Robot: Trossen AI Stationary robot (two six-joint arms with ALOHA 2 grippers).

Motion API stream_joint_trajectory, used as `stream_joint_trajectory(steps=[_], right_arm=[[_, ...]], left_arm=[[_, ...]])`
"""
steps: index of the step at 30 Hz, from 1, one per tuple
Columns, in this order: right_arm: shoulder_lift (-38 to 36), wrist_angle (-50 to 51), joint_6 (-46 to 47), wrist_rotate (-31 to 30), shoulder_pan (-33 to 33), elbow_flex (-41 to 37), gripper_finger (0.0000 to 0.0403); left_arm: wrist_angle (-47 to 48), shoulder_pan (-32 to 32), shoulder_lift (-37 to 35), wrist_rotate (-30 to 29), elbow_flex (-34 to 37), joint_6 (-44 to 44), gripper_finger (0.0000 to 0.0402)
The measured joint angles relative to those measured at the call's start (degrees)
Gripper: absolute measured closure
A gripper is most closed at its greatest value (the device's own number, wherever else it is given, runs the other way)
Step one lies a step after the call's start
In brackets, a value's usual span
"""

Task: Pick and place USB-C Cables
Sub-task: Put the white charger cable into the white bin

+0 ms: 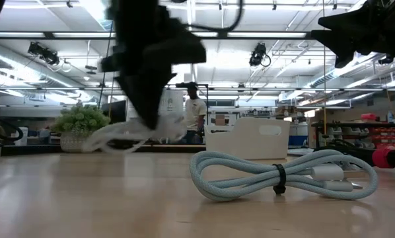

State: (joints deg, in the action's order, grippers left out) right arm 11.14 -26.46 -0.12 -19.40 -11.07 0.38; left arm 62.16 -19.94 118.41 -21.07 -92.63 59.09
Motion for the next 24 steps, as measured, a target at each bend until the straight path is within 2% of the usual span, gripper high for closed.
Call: stream_joint_trajectory(steps=[3,6,9,12,15,18,21,24], right_arm=[[0.0,0.0,0.0,0.0,0.0,0.0,0.0234],[0.0,0.0,0.0,0.0,0.0,0.0,0.0234],[0.0,0.0,0.0,0.0,0.0,0.0,0.0234],[0.0,0.0,0.0,0.0,0.0,0.0,0.0234],[0.0,0.0,0.0,0.0,0.0,0.0,0.0234],[0.0,0.0,0.0,0.0,0.0,0.0,0.0234],[0.0,0.0,0.0,0.0,0.0,0.0,0.0234],[0.0,0.0,0.0,0.0,0.0,0.0,0.0234]], left_arm=[[-0.2,2.3,0.0,-7.1,-3.8,-18.2,0.0365],[-1.3,4.7,0.0,-17.2,-6.7,-37.5,0.0363],[-6.8,7.6,0.0,-27.6,-8.2,-53.6,0.0363],[-16.4,11.3,0.0,-32.9,-8.2,-69.4,0.0363],[-26.0,15.5,0.2,-31.0,-7.5,-83.4,0.036],[-32.6,20.0,0.4,-23.0,-5.9,-95.2,0.0359],[-34.8,24.3,0.4,-13.1,-5.2,-104.2,0.0361],[-35.2,27.6,0.4,-9.8,-5.2,-112.6,0.0362]])
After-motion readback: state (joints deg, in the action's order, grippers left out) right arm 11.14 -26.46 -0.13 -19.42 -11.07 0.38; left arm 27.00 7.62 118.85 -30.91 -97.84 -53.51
